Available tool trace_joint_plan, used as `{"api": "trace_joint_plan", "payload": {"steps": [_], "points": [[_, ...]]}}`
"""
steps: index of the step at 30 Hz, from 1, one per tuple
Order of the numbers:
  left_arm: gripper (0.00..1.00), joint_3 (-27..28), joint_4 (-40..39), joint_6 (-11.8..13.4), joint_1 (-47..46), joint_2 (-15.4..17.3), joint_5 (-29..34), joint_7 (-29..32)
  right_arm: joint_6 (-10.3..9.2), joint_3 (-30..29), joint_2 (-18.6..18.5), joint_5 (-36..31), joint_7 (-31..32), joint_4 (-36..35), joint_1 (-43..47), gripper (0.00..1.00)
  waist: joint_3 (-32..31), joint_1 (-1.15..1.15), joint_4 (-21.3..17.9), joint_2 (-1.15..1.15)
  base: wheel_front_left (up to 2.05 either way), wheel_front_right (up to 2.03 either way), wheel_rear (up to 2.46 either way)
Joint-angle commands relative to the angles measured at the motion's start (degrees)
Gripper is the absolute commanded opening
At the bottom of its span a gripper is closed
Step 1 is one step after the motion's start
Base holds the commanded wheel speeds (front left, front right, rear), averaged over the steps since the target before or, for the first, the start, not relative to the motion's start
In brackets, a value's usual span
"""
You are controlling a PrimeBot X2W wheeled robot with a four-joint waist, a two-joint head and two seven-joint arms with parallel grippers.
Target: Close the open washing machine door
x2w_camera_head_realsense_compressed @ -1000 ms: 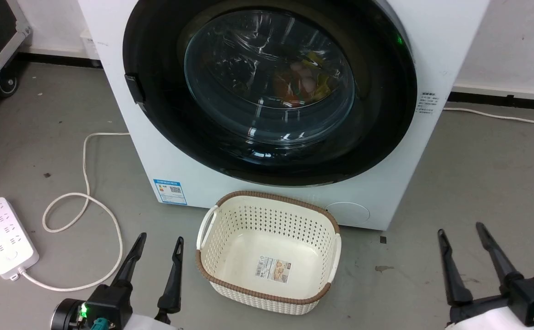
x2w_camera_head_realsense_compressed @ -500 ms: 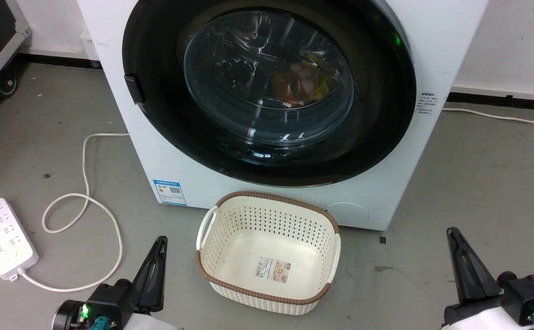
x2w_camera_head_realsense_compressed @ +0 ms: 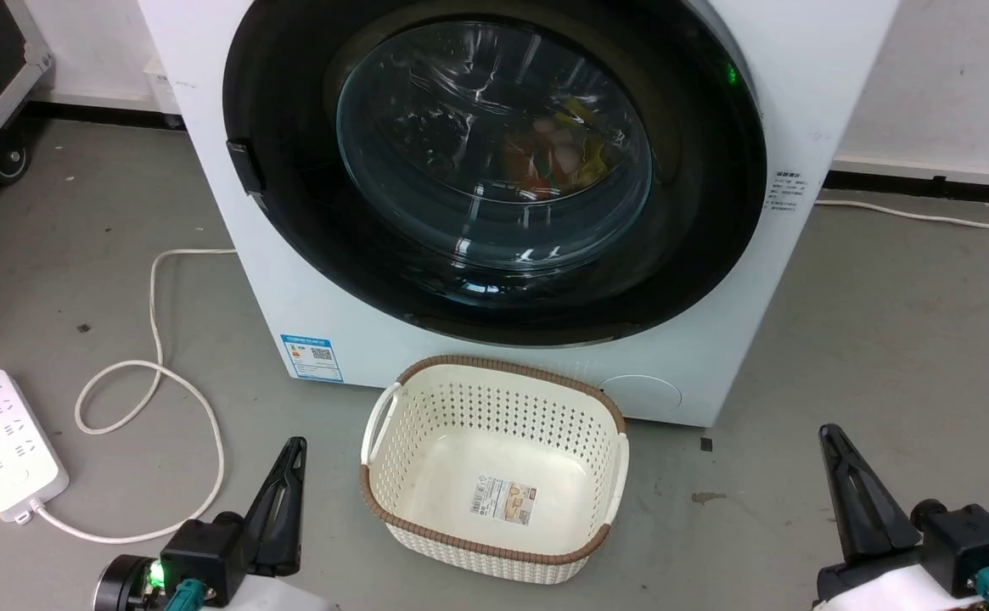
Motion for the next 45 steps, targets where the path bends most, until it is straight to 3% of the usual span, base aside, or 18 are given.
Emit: {"api": "trace_joint_plan", "payload": {"steps": [1, 45], "points": [[0.00, 0.3, -0.2, 0.2, -0.4, -0.4, 0.5, 0.2, -0.01, 0.1, 0.1, 0.1, 0.3, -0.2, -0.5, 0.00, 0.0, 0.00, 0.0, 0.00, 0.00, 0.00, 0.00], [0.00, 3.3, -1.0, 0.6, -1.3, -3.1, 4.4, 5.4, -0.02, 1.6, 0.2, 0.2, 5.7, -0.6, -1.6, 0.00, -0.3, 0.00, -0.8, 0.00, 0.00, 0.00, 0.00]]}}
